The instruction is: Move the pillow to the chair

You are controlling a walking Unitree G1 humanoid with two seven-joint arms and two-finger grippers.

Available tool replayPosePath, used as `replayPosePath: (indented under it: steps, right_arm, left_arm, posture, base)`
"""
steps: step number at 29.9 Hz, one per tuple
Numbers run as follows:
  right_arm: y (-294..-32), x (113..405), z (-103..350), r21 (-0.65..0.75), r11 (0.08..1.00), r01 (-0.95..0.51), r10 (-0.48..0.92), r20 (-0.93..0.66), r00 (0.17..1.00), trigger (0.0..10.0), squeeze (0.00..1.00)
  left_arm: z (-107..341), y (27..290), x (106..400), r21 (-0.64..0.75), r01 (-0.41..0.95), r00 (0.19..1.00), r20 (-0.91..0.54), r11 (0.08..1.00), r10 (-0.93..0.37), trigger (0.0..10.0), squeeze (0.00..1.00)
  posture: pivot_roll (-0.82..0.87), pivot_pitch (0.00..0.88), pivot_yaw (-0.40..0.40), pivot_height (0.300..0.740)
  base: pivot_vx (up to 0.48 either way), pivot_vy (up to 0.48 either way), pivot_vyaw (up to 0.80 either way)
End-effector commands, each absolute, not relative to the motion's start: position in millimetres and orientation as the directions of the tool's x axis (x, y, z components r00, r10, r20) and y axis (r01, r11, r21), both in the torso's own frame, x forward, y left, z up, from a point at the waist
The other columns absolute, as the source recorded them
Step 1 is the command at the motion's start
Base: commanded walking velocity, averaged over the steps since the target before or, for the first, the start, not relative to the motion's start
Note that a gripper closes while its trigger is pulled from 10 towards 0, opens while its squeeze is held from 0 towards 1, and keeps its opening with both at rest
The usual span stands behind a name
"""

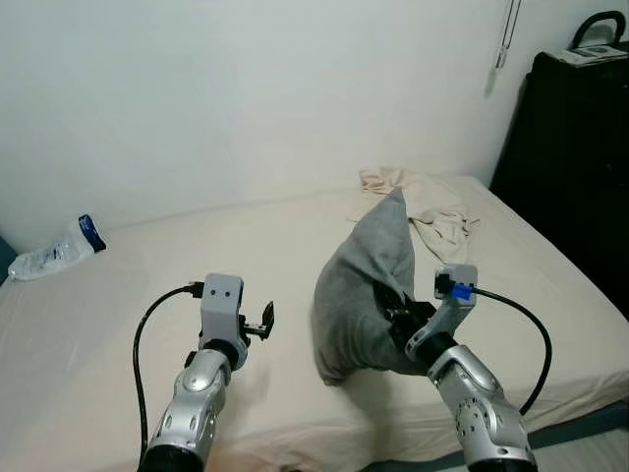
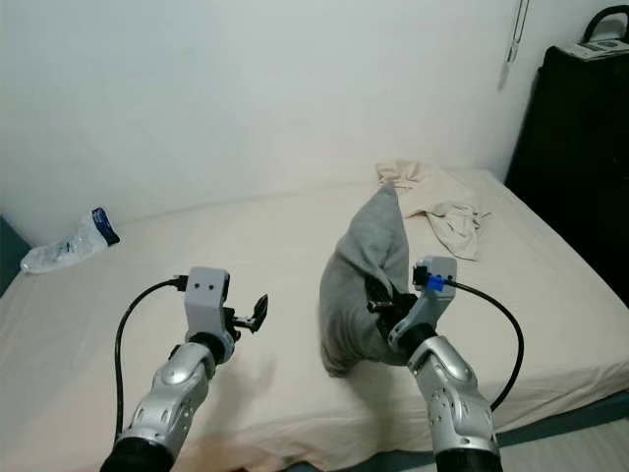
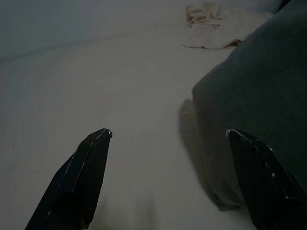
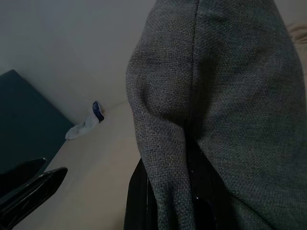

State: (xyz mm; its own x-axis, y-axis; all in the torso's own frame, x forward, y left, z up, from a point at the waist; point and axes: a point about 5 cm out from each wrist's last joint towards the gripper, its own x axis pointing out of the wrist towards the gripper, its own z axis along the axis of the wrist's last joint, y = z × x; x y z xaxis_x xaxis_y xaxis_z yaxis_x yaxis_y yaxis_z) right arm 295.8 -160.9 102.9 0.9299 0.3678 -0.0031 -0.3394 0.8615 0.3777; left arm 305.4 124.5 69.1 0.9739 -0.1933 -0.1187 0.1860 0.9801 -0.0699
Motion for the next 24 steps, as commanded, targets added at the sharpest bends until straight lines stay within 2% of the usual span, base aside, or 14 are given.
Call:
replayPosePath:
  steps: [1, 4, 14, 24]
  right_arm:
    - [-147.9, 296.5, 108.9, 0.385, 0.835, -0.393, 0.409, 0.044, 0.911, 10.0, 0.00]
    - [-147.9, 296.4, 108.8, 0.386, 0.834, -0.393, 0.409, 0.044, 0.911, 10.0, 0.00]
    - [-147.4, 296.2, 109.0, 0.389, 0.832, -0.397, 0.411, 0.049, 0.910, 10.0, 0.00]
    - [-142.6, 295.0, 133.4, 0.425, 0.765, -0.484, 0.440, 0.203, 0.875, 10.0, 0.00]
  left_arm:
    - [66.7, 127.4, 303.0, -0.053, 0.187, 0.972, -0.132, 0.981, -0.192, 10.0, 0.00]
    - [67.1, 125.8, 302.4, -0.045, 0.203, 0.969, -0.131, 0.978, -0.208, 10.0, 0.00]
    - [66.3, 122.9, 301.5, -0.039, 0.213, 0.966, -0.139, 0.976, -0.216, 10.0, 0.00]
    - [64.7, 125.2, 302.3, -0.041, 0.199, 0.967, -0.154, 0.979, -0.203, 10.0, 0.00]
  posture:
    - [-0.13, 0.020, 0.072, 0.740]
    - [-0.13, 0.020, 0.072, 0.740]
    - [-0.13, 0.022, 0.073, 0.740]
    - [-0.13, 0.025, 0.075, 0.740]
  base:
    - [0.000, 0.000, 0.65]
    - [0.000, 0.000, 0.65]
    - [0.000, -0.440, 0.65]
    - [0.000, 0.000, 0.65]
